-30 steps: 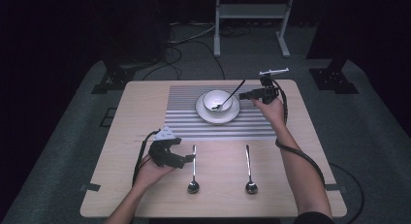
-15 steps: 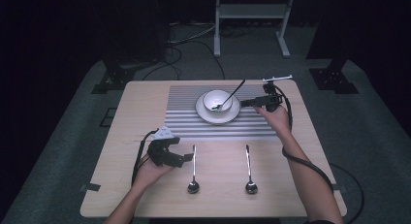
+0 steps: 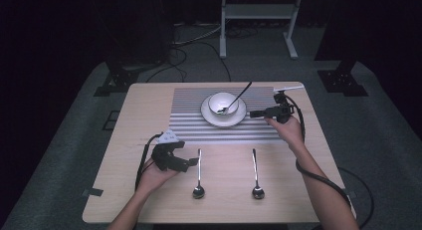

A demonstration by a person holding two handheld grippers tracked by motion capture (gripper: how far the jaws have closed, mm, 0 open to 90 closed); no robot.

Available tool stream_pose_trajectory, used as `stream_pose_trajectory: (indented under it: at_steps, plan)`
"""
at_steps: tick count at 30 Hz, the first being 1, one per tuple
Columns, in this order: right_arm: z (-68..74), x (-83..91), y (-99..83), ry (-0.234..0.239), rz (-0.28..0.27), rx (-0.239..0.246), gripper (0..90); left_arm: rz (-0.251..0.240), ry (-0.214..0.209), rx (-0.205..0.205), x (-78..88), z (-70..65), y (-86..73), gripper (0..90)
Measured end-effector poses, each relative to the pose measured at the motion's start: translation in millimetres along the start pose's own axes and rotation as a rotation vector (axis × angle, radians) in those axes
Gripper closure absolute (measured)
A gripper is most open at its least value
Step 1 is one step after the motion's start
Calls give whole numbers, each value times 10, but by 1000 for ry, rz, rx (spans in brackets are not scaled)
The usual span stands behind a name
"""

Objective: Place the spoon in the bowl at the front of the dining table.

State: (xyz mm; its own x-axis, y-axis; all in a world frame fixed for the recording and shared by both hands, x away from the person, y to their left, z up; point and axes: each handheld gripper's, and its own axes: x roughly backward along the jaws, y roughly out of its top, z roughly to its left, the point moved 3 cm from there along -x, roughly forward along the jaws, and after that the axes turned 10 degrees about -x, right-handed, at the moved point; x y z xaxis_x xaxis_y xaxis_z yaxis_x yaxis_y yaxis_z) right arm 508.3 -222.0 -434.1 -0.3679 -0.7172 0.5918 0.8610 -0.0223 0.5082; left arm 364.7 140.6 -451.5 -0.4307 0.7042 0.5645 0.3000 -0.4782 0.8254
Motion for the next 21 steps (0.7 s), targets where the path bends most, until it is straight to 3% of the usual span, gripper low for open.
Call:
stream_pose_trajectory:
  at_steps: [21]
  plan:
    - [-37,131,-380,35,-1,-10,195,5,3,-4,8,6,-6,84]
